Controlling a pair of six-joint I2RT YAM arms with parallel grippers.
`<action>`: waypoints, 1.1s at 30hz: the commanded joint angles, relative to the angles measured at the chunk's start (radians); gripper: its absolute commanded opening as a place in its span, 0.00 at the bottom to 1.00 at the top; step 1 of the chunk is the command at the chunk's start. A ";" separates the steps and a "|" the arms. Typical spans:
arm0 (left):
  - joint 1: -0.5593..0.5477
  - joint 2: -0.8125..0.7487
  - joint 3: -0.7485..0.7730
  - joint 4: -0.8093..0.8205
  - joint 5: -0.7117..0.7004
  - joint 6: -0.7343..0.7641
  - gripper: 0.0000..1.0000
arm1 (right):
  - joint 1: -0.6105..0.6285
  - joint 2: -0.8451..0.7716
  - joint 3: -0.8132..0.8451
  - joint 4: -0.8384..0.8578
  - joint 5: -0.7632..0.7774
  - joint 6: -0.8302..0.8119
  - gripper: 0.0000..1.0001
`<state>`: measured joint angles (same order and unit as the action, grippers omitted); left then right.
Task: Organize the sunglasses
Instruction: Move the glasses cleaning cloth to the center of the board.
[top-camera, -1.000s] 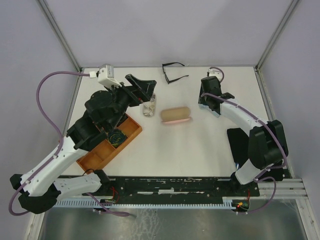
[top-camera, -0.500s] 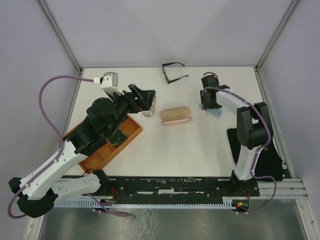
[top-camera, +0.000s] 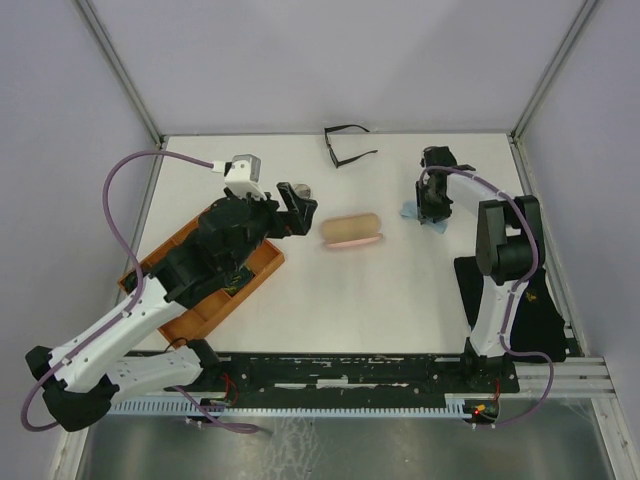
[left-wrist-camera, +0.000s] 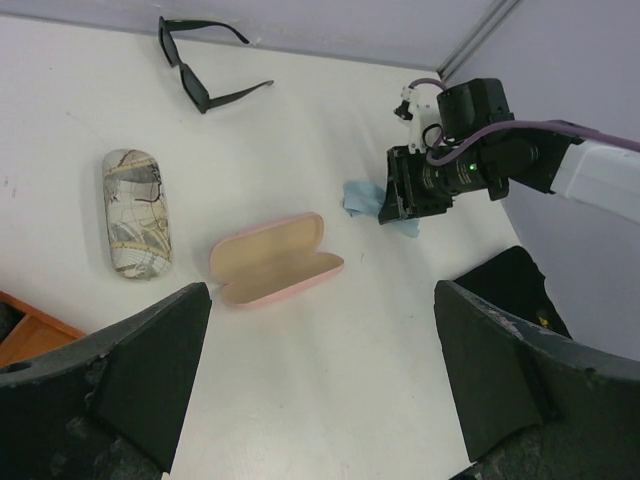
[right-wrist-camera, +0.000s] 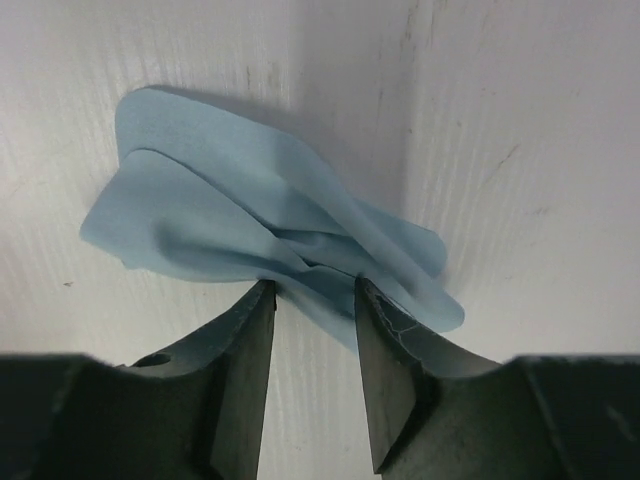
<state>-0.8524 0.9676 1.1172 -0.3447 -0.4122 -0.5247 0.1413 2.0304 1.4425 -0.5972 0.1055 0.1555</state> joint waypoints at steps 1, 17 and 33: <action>0.004 0.007 0.005 0.004 0.013 0.023 0.99 | -0.006 0.017 0.030 -0.015 -0.062 0.016 0.41; 0.005 0.031 -0.073 -0.010 0.008 -0.014 0.99 | 0.069 -0.268 -0.229 -0.022 -0.105 0.075 0.00; 0.004 -0.030 -0.187 -0.077 -0.062 -0.106 0.96 | 0.565 -0.589 -0.513 0.012 -0.218 0.133 0.00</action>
<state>-0.8524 0.9840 0.9501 -0.4141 -0.4259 -0.5694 0.6098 1.4807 0.9237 -0.6441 -0.0708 0.2768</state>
